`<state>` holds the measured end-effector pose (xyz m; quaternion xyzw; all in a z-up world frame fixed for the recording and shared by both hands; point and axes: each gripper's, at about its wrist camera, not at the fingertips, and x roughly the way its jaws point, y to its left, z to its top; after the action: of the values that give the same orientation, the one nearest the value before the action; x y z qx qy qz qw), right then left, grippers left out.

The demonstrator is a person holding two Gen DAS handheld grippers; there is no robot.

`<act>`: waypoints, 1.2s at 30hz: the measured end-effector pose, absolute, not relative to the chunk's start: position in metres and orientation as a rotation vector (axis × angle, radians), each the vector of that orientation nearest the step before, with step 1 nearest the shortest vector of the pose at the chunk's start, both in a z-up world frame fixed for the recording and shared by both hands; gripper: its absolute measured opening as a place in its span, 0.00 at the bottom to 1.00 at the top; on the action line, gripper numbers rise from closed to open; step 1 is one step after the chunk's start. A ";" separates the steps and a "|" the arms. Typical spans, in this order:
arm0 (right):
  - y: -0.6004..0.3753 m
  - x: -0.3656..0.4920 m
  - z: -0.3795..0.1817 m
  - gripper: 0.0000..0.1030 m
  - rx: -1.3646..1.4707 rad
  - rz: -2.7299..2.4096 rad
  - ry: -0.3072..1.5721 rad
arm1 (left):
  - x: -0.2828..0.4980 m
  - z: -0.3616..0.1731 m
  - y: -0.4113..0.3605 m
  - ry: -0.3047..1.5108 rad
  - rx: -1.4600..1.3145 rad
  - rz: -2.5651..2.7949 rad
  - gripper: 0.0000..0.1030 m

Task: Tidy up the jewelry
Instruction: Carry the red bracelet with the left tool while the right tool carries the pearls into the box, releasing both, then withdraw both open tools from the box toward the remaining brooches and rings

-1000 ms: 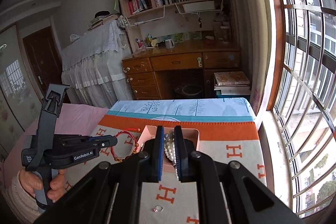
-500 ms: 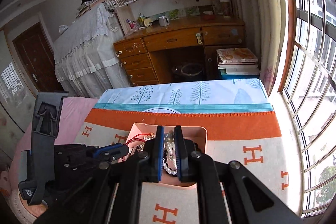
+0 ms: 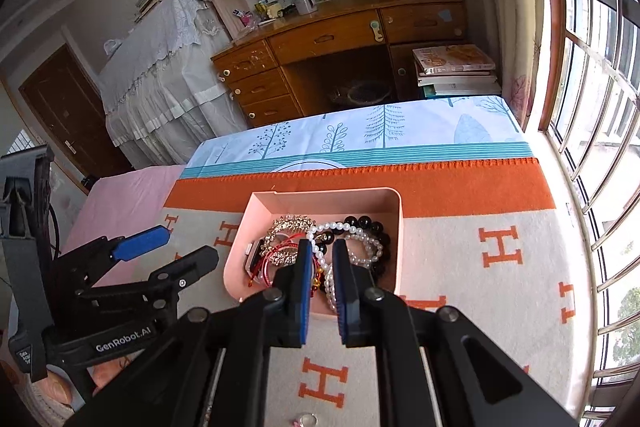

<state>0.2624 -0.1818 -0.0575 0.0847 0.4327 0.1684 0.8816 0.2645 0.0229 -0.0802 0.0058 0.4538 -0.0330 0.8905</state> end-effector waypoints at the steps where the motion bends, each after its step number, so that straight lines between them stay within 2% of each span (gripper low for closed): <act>1: -0.182 0.257 -0.054 0.10 0.174 0.356 0.896 | 0.260 -0.076 0.024 0.933 0.015 -0.067 0.69; 6: -0.177 0.227 -0.039 0.10 0.150 0.378 0.866 | 0.235 -0.054 0.024 0.883 0.036 -0.061 0.75; 13: -0.172 0.191 -0.019 0.10 0.124 0.409 0.831 | 0.200 -0.030 0.021 0.831 0.076 -0.071 0.76; 15: -0.169 0.180 -0.015 0.13 0.110 0.420 0.823 | 0.189 -0.026 0.019 0.821 0.087 -0.074 0.77; 17: -0.167 0.170 -0.012 0.26 0.103 0.430 0.813 | 0.177 -0.022 0.019 0.809 0.097 -0.076 0.77; 19: -0.166 0.160 -0.010 0.32 0.096 0.436 0.796 | 0.165 -0.018 0.020 0.793 0.102 -0.076 0.81; 24: -0.160 0.141 -0.017 0.32 0.079 0.471 0.796 | 0.134 -0.011 0.029 0.747 0.096 -0.076 0.87; 29: -0.155 0.129 -0.039 0.32 0.082 0.503 0.822 | 0.113 -0.026 0.040 0.737 0.085 -0.081 0.93; 36: -0.149 0.121 -0.082 0.32 0.106 0.528 0.871 | 0.102 -0.080 0.049 0.798 0.079 -0.067 0.94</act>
<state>0.1206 -0.1494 -0.0821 0.0507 0.4165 0.2528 0.8718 0.1020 0.0493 -0.0796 0.0383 0.3881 -0.0326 0.9202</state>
